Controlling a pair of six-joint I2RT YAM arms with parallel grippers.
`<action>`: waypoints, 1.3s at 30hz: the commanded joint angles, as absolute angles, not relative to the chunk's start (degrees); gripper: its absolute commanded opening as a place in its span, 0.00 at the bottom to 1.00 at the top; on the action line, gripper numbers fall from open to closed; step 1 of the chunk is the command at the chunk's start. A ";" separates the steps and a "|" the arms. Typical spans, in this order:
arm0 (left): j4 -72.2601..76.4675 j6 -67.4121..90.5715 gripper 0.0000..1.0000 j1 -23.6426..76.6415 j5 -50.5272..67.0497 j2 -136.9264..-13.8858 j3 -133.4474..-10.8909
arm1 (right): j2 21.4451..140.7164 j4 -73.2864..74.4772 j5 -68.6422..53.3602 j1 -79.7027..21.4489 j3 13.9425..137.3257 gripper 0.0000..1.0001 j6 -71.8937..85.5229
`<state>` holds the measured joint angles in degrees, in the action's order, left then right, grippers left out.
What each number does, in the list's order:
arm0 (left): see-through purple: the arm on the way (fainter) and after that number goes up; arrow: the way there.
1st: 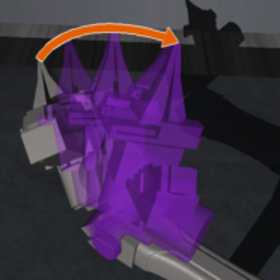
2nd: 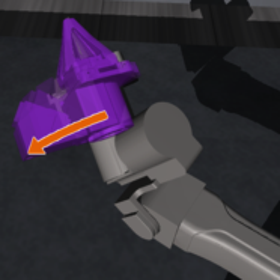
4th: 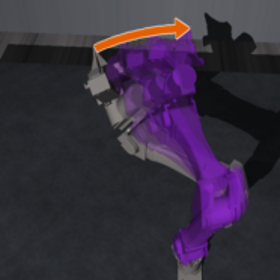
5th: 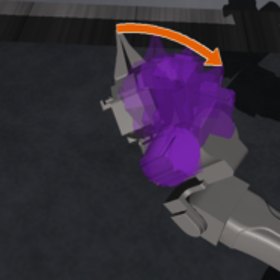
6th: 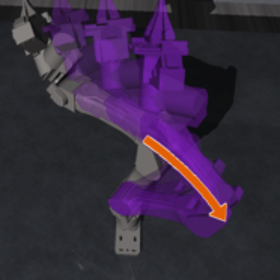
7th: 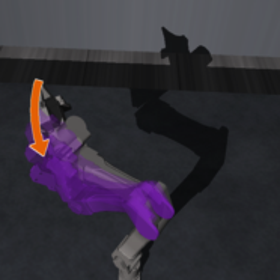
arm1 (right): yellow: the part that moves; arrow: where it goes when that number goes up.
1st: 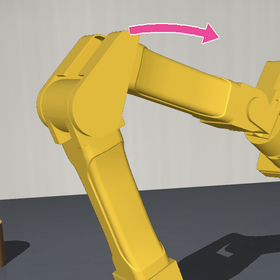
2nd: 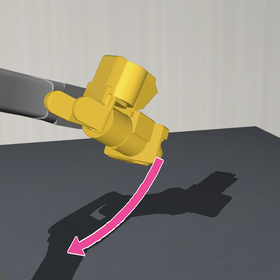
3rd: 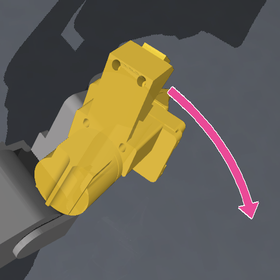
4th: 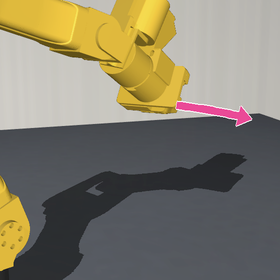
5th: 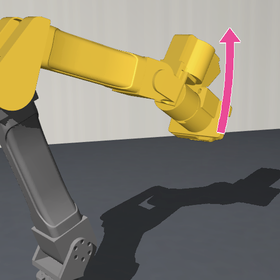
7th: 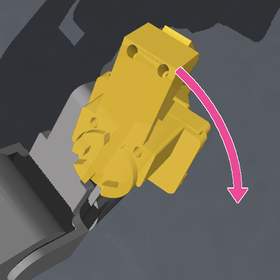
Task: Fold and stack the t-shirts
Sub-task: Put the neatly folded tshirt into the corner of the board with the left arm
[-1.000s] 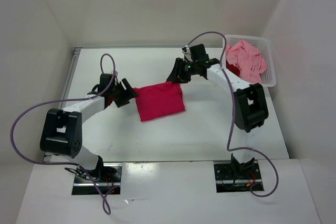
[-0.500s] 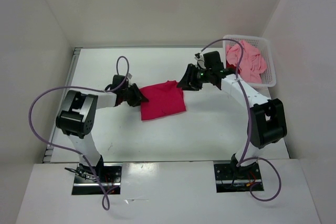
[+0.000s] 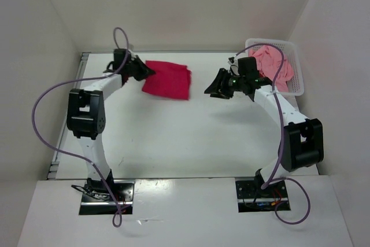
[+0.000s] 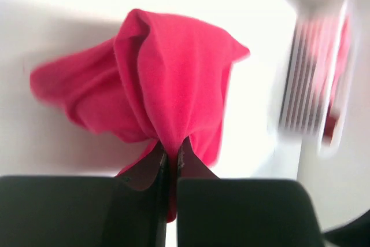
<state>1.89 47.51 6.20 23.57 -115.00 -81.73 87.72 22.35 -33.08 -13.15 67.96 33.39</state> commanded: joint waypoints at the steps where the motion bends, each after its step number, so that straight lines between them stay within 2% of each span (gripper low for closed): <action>1: 1.76 45.97 0.00 -4.11 22.93 -115.75 -88.05 | 86.22 23.99 -32.52 -12.83 67.24 0.48 31.65; 5: 1.76 46.49 0.00 -13.96 21.90 -115.75 -88.59 | 86.22 24.61 -31.99 -12.83 67.24 0.48 30.94; 6: 1.76 46.49 0.03 -17.02 21.10 -115.75 -87.72 | 86.22 25.13 -31.99 -12.83 67.85 0.48 30.94; 7: 3.06 46.49 0.10 -18.36 20.57 -115.14 -86.24 | 86.22 25.92 -31.99 -12.83 67.85 0.48 30.42; 8: 5.25 47.45 0.25 -19.59 20.57 -115.14 -84.74 | 86.22 25.93 -31.99 -12.83 67.85 0.48 30.41; 9: 5.27 48.42 0.45 -20.82 20.57 -115.14 -83.33 | 86.22 26.45 -31.99 -12.83 67.85 0.48 29.89; 10: 5.27 50.34 0.75 -22.83 20.57 -115.14 -80.54 | 86.22 26.46 -32.60 -12.83 67.85 0.48 29.88; 11: 6.84 50.97 0.92 -23.63 21.09 -115.14 -78.59 | 86.22 26.46 -33.13 -12.83 67.85 0.48 29.88; 12: 7.99 50.98 1.00 -23.64 21.96 -114.53 -76.49 | 86.22 26.46 -33.13 -12.83 67.85 0.48 29.88; 17: 10.71 53.77 1.00 -24.35 20.39 -107.68 -63.31 | 86.22 25.23 -33.66 -12.83 67.85 0.49 29.88; 21: 10.11 53.79 1.00 -24.35 18.02 -97.40 -53.10 | 86.75 24.70 -32.10 -12.83 65.92 0.51 30.40; 22: 8.28 53.79 1.00 -24.35 18.02 -95.56 -50.82 | 86.75 24.00 -31.38 -12.83 65.13 0.41 30.93; 25: 5.91 52.48 1.00 -23.56 18.63 -87.30 -47.91 | 87.28 23.47 -29.98 -12.83 64.60 0.23 31.72; 26: 4.76 51.34 0.94 -22.95 18.63 -83.19 -47.29 | 87.28 23.47 -29.97 -12.83 65.21 0.21 31.73; 27: 3.62 49.07 0.84 -21.11 18.63 -81.23 -47.29 | 87.28 23.47 -29.36 -12.83 65.74 0.21 32.34; 29: -0.16 47.47 0.60 -18.04 19.16 -76.23 -47.29 | 87.28 23.47 -28.05 -12.83 67.49 0.19 32.34; 30: -1.83 46.76 0.45 -13.15 19.16 -74.98 -47.29 | 87.28 23.47 -26.73 -12.83 68.20 0.16 32.34; 32: -6.23 46.23 0.38 -6.80 20.20 -72.09 -46.15 | 86.75 23.47 -23.92 -12.83 70.48 0.07 31.11; 33: -8.50 49.28 0.38 0.02 20.21 -71.29 -45.19 | 86.75 24.95 -21.47 -12.83 71.53 0.05 31.11; 34: -9.13 51.31 0.33 3.74 19.61 -69.45 -42.83 | 86.75 25.74 -16.05 -12.83 74.15 0.02 30.24; 35: -9.14 53.33 0.33 7.26 20.21 -68.65 -41.32 | 86.75 26.62 -13.21 -12.83 75.66 0.01 30.23; 37: -6.34 59.90 0.33 15.45 22.66 -68.12 -36.51 | 86.75 27.94 -6.37 -12.22 79.17 0.01 30.93; 39: -4.05 62.65 0.35 20.19 26.71 -68.64 -34.72 | 87.88 29.17 -6.33 -8.10 81.81 0.03 31.46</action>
<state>-2.52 55.37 16.53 22.46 -68.42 -38.30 87.85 27.73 -14.96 -12.03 76.14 31.68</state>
